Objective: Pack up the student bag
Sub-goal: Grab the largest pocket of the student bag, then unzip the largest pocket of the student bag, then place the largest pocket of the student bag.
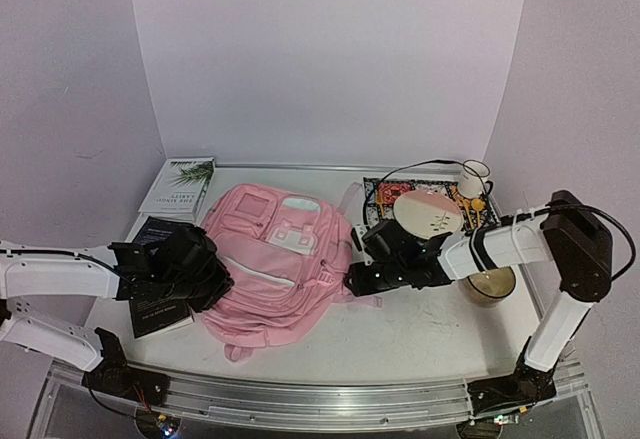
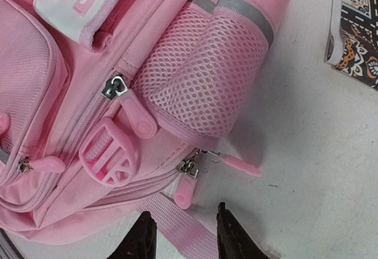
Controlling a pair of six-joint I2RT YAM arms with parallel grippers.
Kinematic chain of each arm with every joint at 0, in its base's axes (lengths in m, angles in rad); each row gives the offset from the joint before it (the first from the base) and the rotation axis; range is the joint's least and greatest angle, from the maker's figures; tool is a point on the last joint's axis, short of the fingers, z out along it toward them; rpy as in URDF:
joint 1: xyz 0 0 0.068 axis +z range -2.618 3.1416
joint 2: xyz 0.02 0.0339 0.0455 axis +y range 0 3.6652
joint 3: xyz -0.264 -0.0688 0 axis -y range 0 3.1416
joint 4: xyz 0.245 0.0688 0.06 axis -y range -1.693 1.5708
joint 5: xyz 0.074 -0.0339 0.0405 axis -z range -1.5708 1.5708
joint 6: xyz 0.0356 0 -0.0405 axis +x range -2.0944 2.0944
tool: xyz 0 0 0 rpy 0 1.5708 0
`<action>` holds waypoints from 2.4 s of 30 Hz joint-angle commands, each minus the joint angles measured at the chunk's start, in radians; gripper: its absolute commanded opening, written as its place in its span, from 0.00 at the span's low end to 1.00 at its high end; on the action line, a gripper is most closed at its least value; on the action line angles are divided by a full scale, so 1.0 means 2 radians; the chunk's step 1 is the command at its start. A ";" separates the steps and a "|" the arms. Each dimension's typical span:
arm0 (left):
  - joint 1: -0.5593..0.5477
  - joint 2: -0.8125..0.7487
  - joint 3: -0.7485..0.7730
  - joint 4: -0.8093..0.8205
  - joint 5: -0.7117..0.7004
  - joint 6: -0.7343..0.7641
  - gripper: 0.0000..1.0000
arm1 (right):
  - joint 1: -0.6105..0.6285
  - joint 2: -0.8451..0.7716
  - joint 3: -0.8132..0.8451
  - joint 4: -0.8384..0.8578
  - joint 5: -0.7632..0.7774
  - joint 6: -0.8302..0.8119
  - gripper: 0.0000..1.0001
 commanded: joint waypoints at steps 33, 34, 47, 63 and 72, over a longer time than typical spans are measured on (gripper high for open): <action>0.001 -0.021 -0.104 0.241 -0.025 -0.167 0.00 | 0.072 -0.003 0.065 -0.116 -0.094 -0.014 0.00; 0.001 -0.024 -0.100 0.241 -0.032 -0.167 0.00 | 0.081 0.001 0.075 -0.122 -0.094 -0.014 0.00; -0.003 0.020 -0.077 0.274 -0.032 -0.163 0.00 | 0.160 0.077 0.215 -0.128 -0.144 -0.020 0.00; -0.003 0.055 -0.088 0.285 -0.026 -0.090 0.08 | 0.157 0.046 0.184 -0.123 -0.106 0.008 0.23; -0.003 0.065 -0.031 0.212 -0.008 0.062 0.35 | 0.140 -0.006 0.122 -0.117 -0.053 0.071 0.45</action>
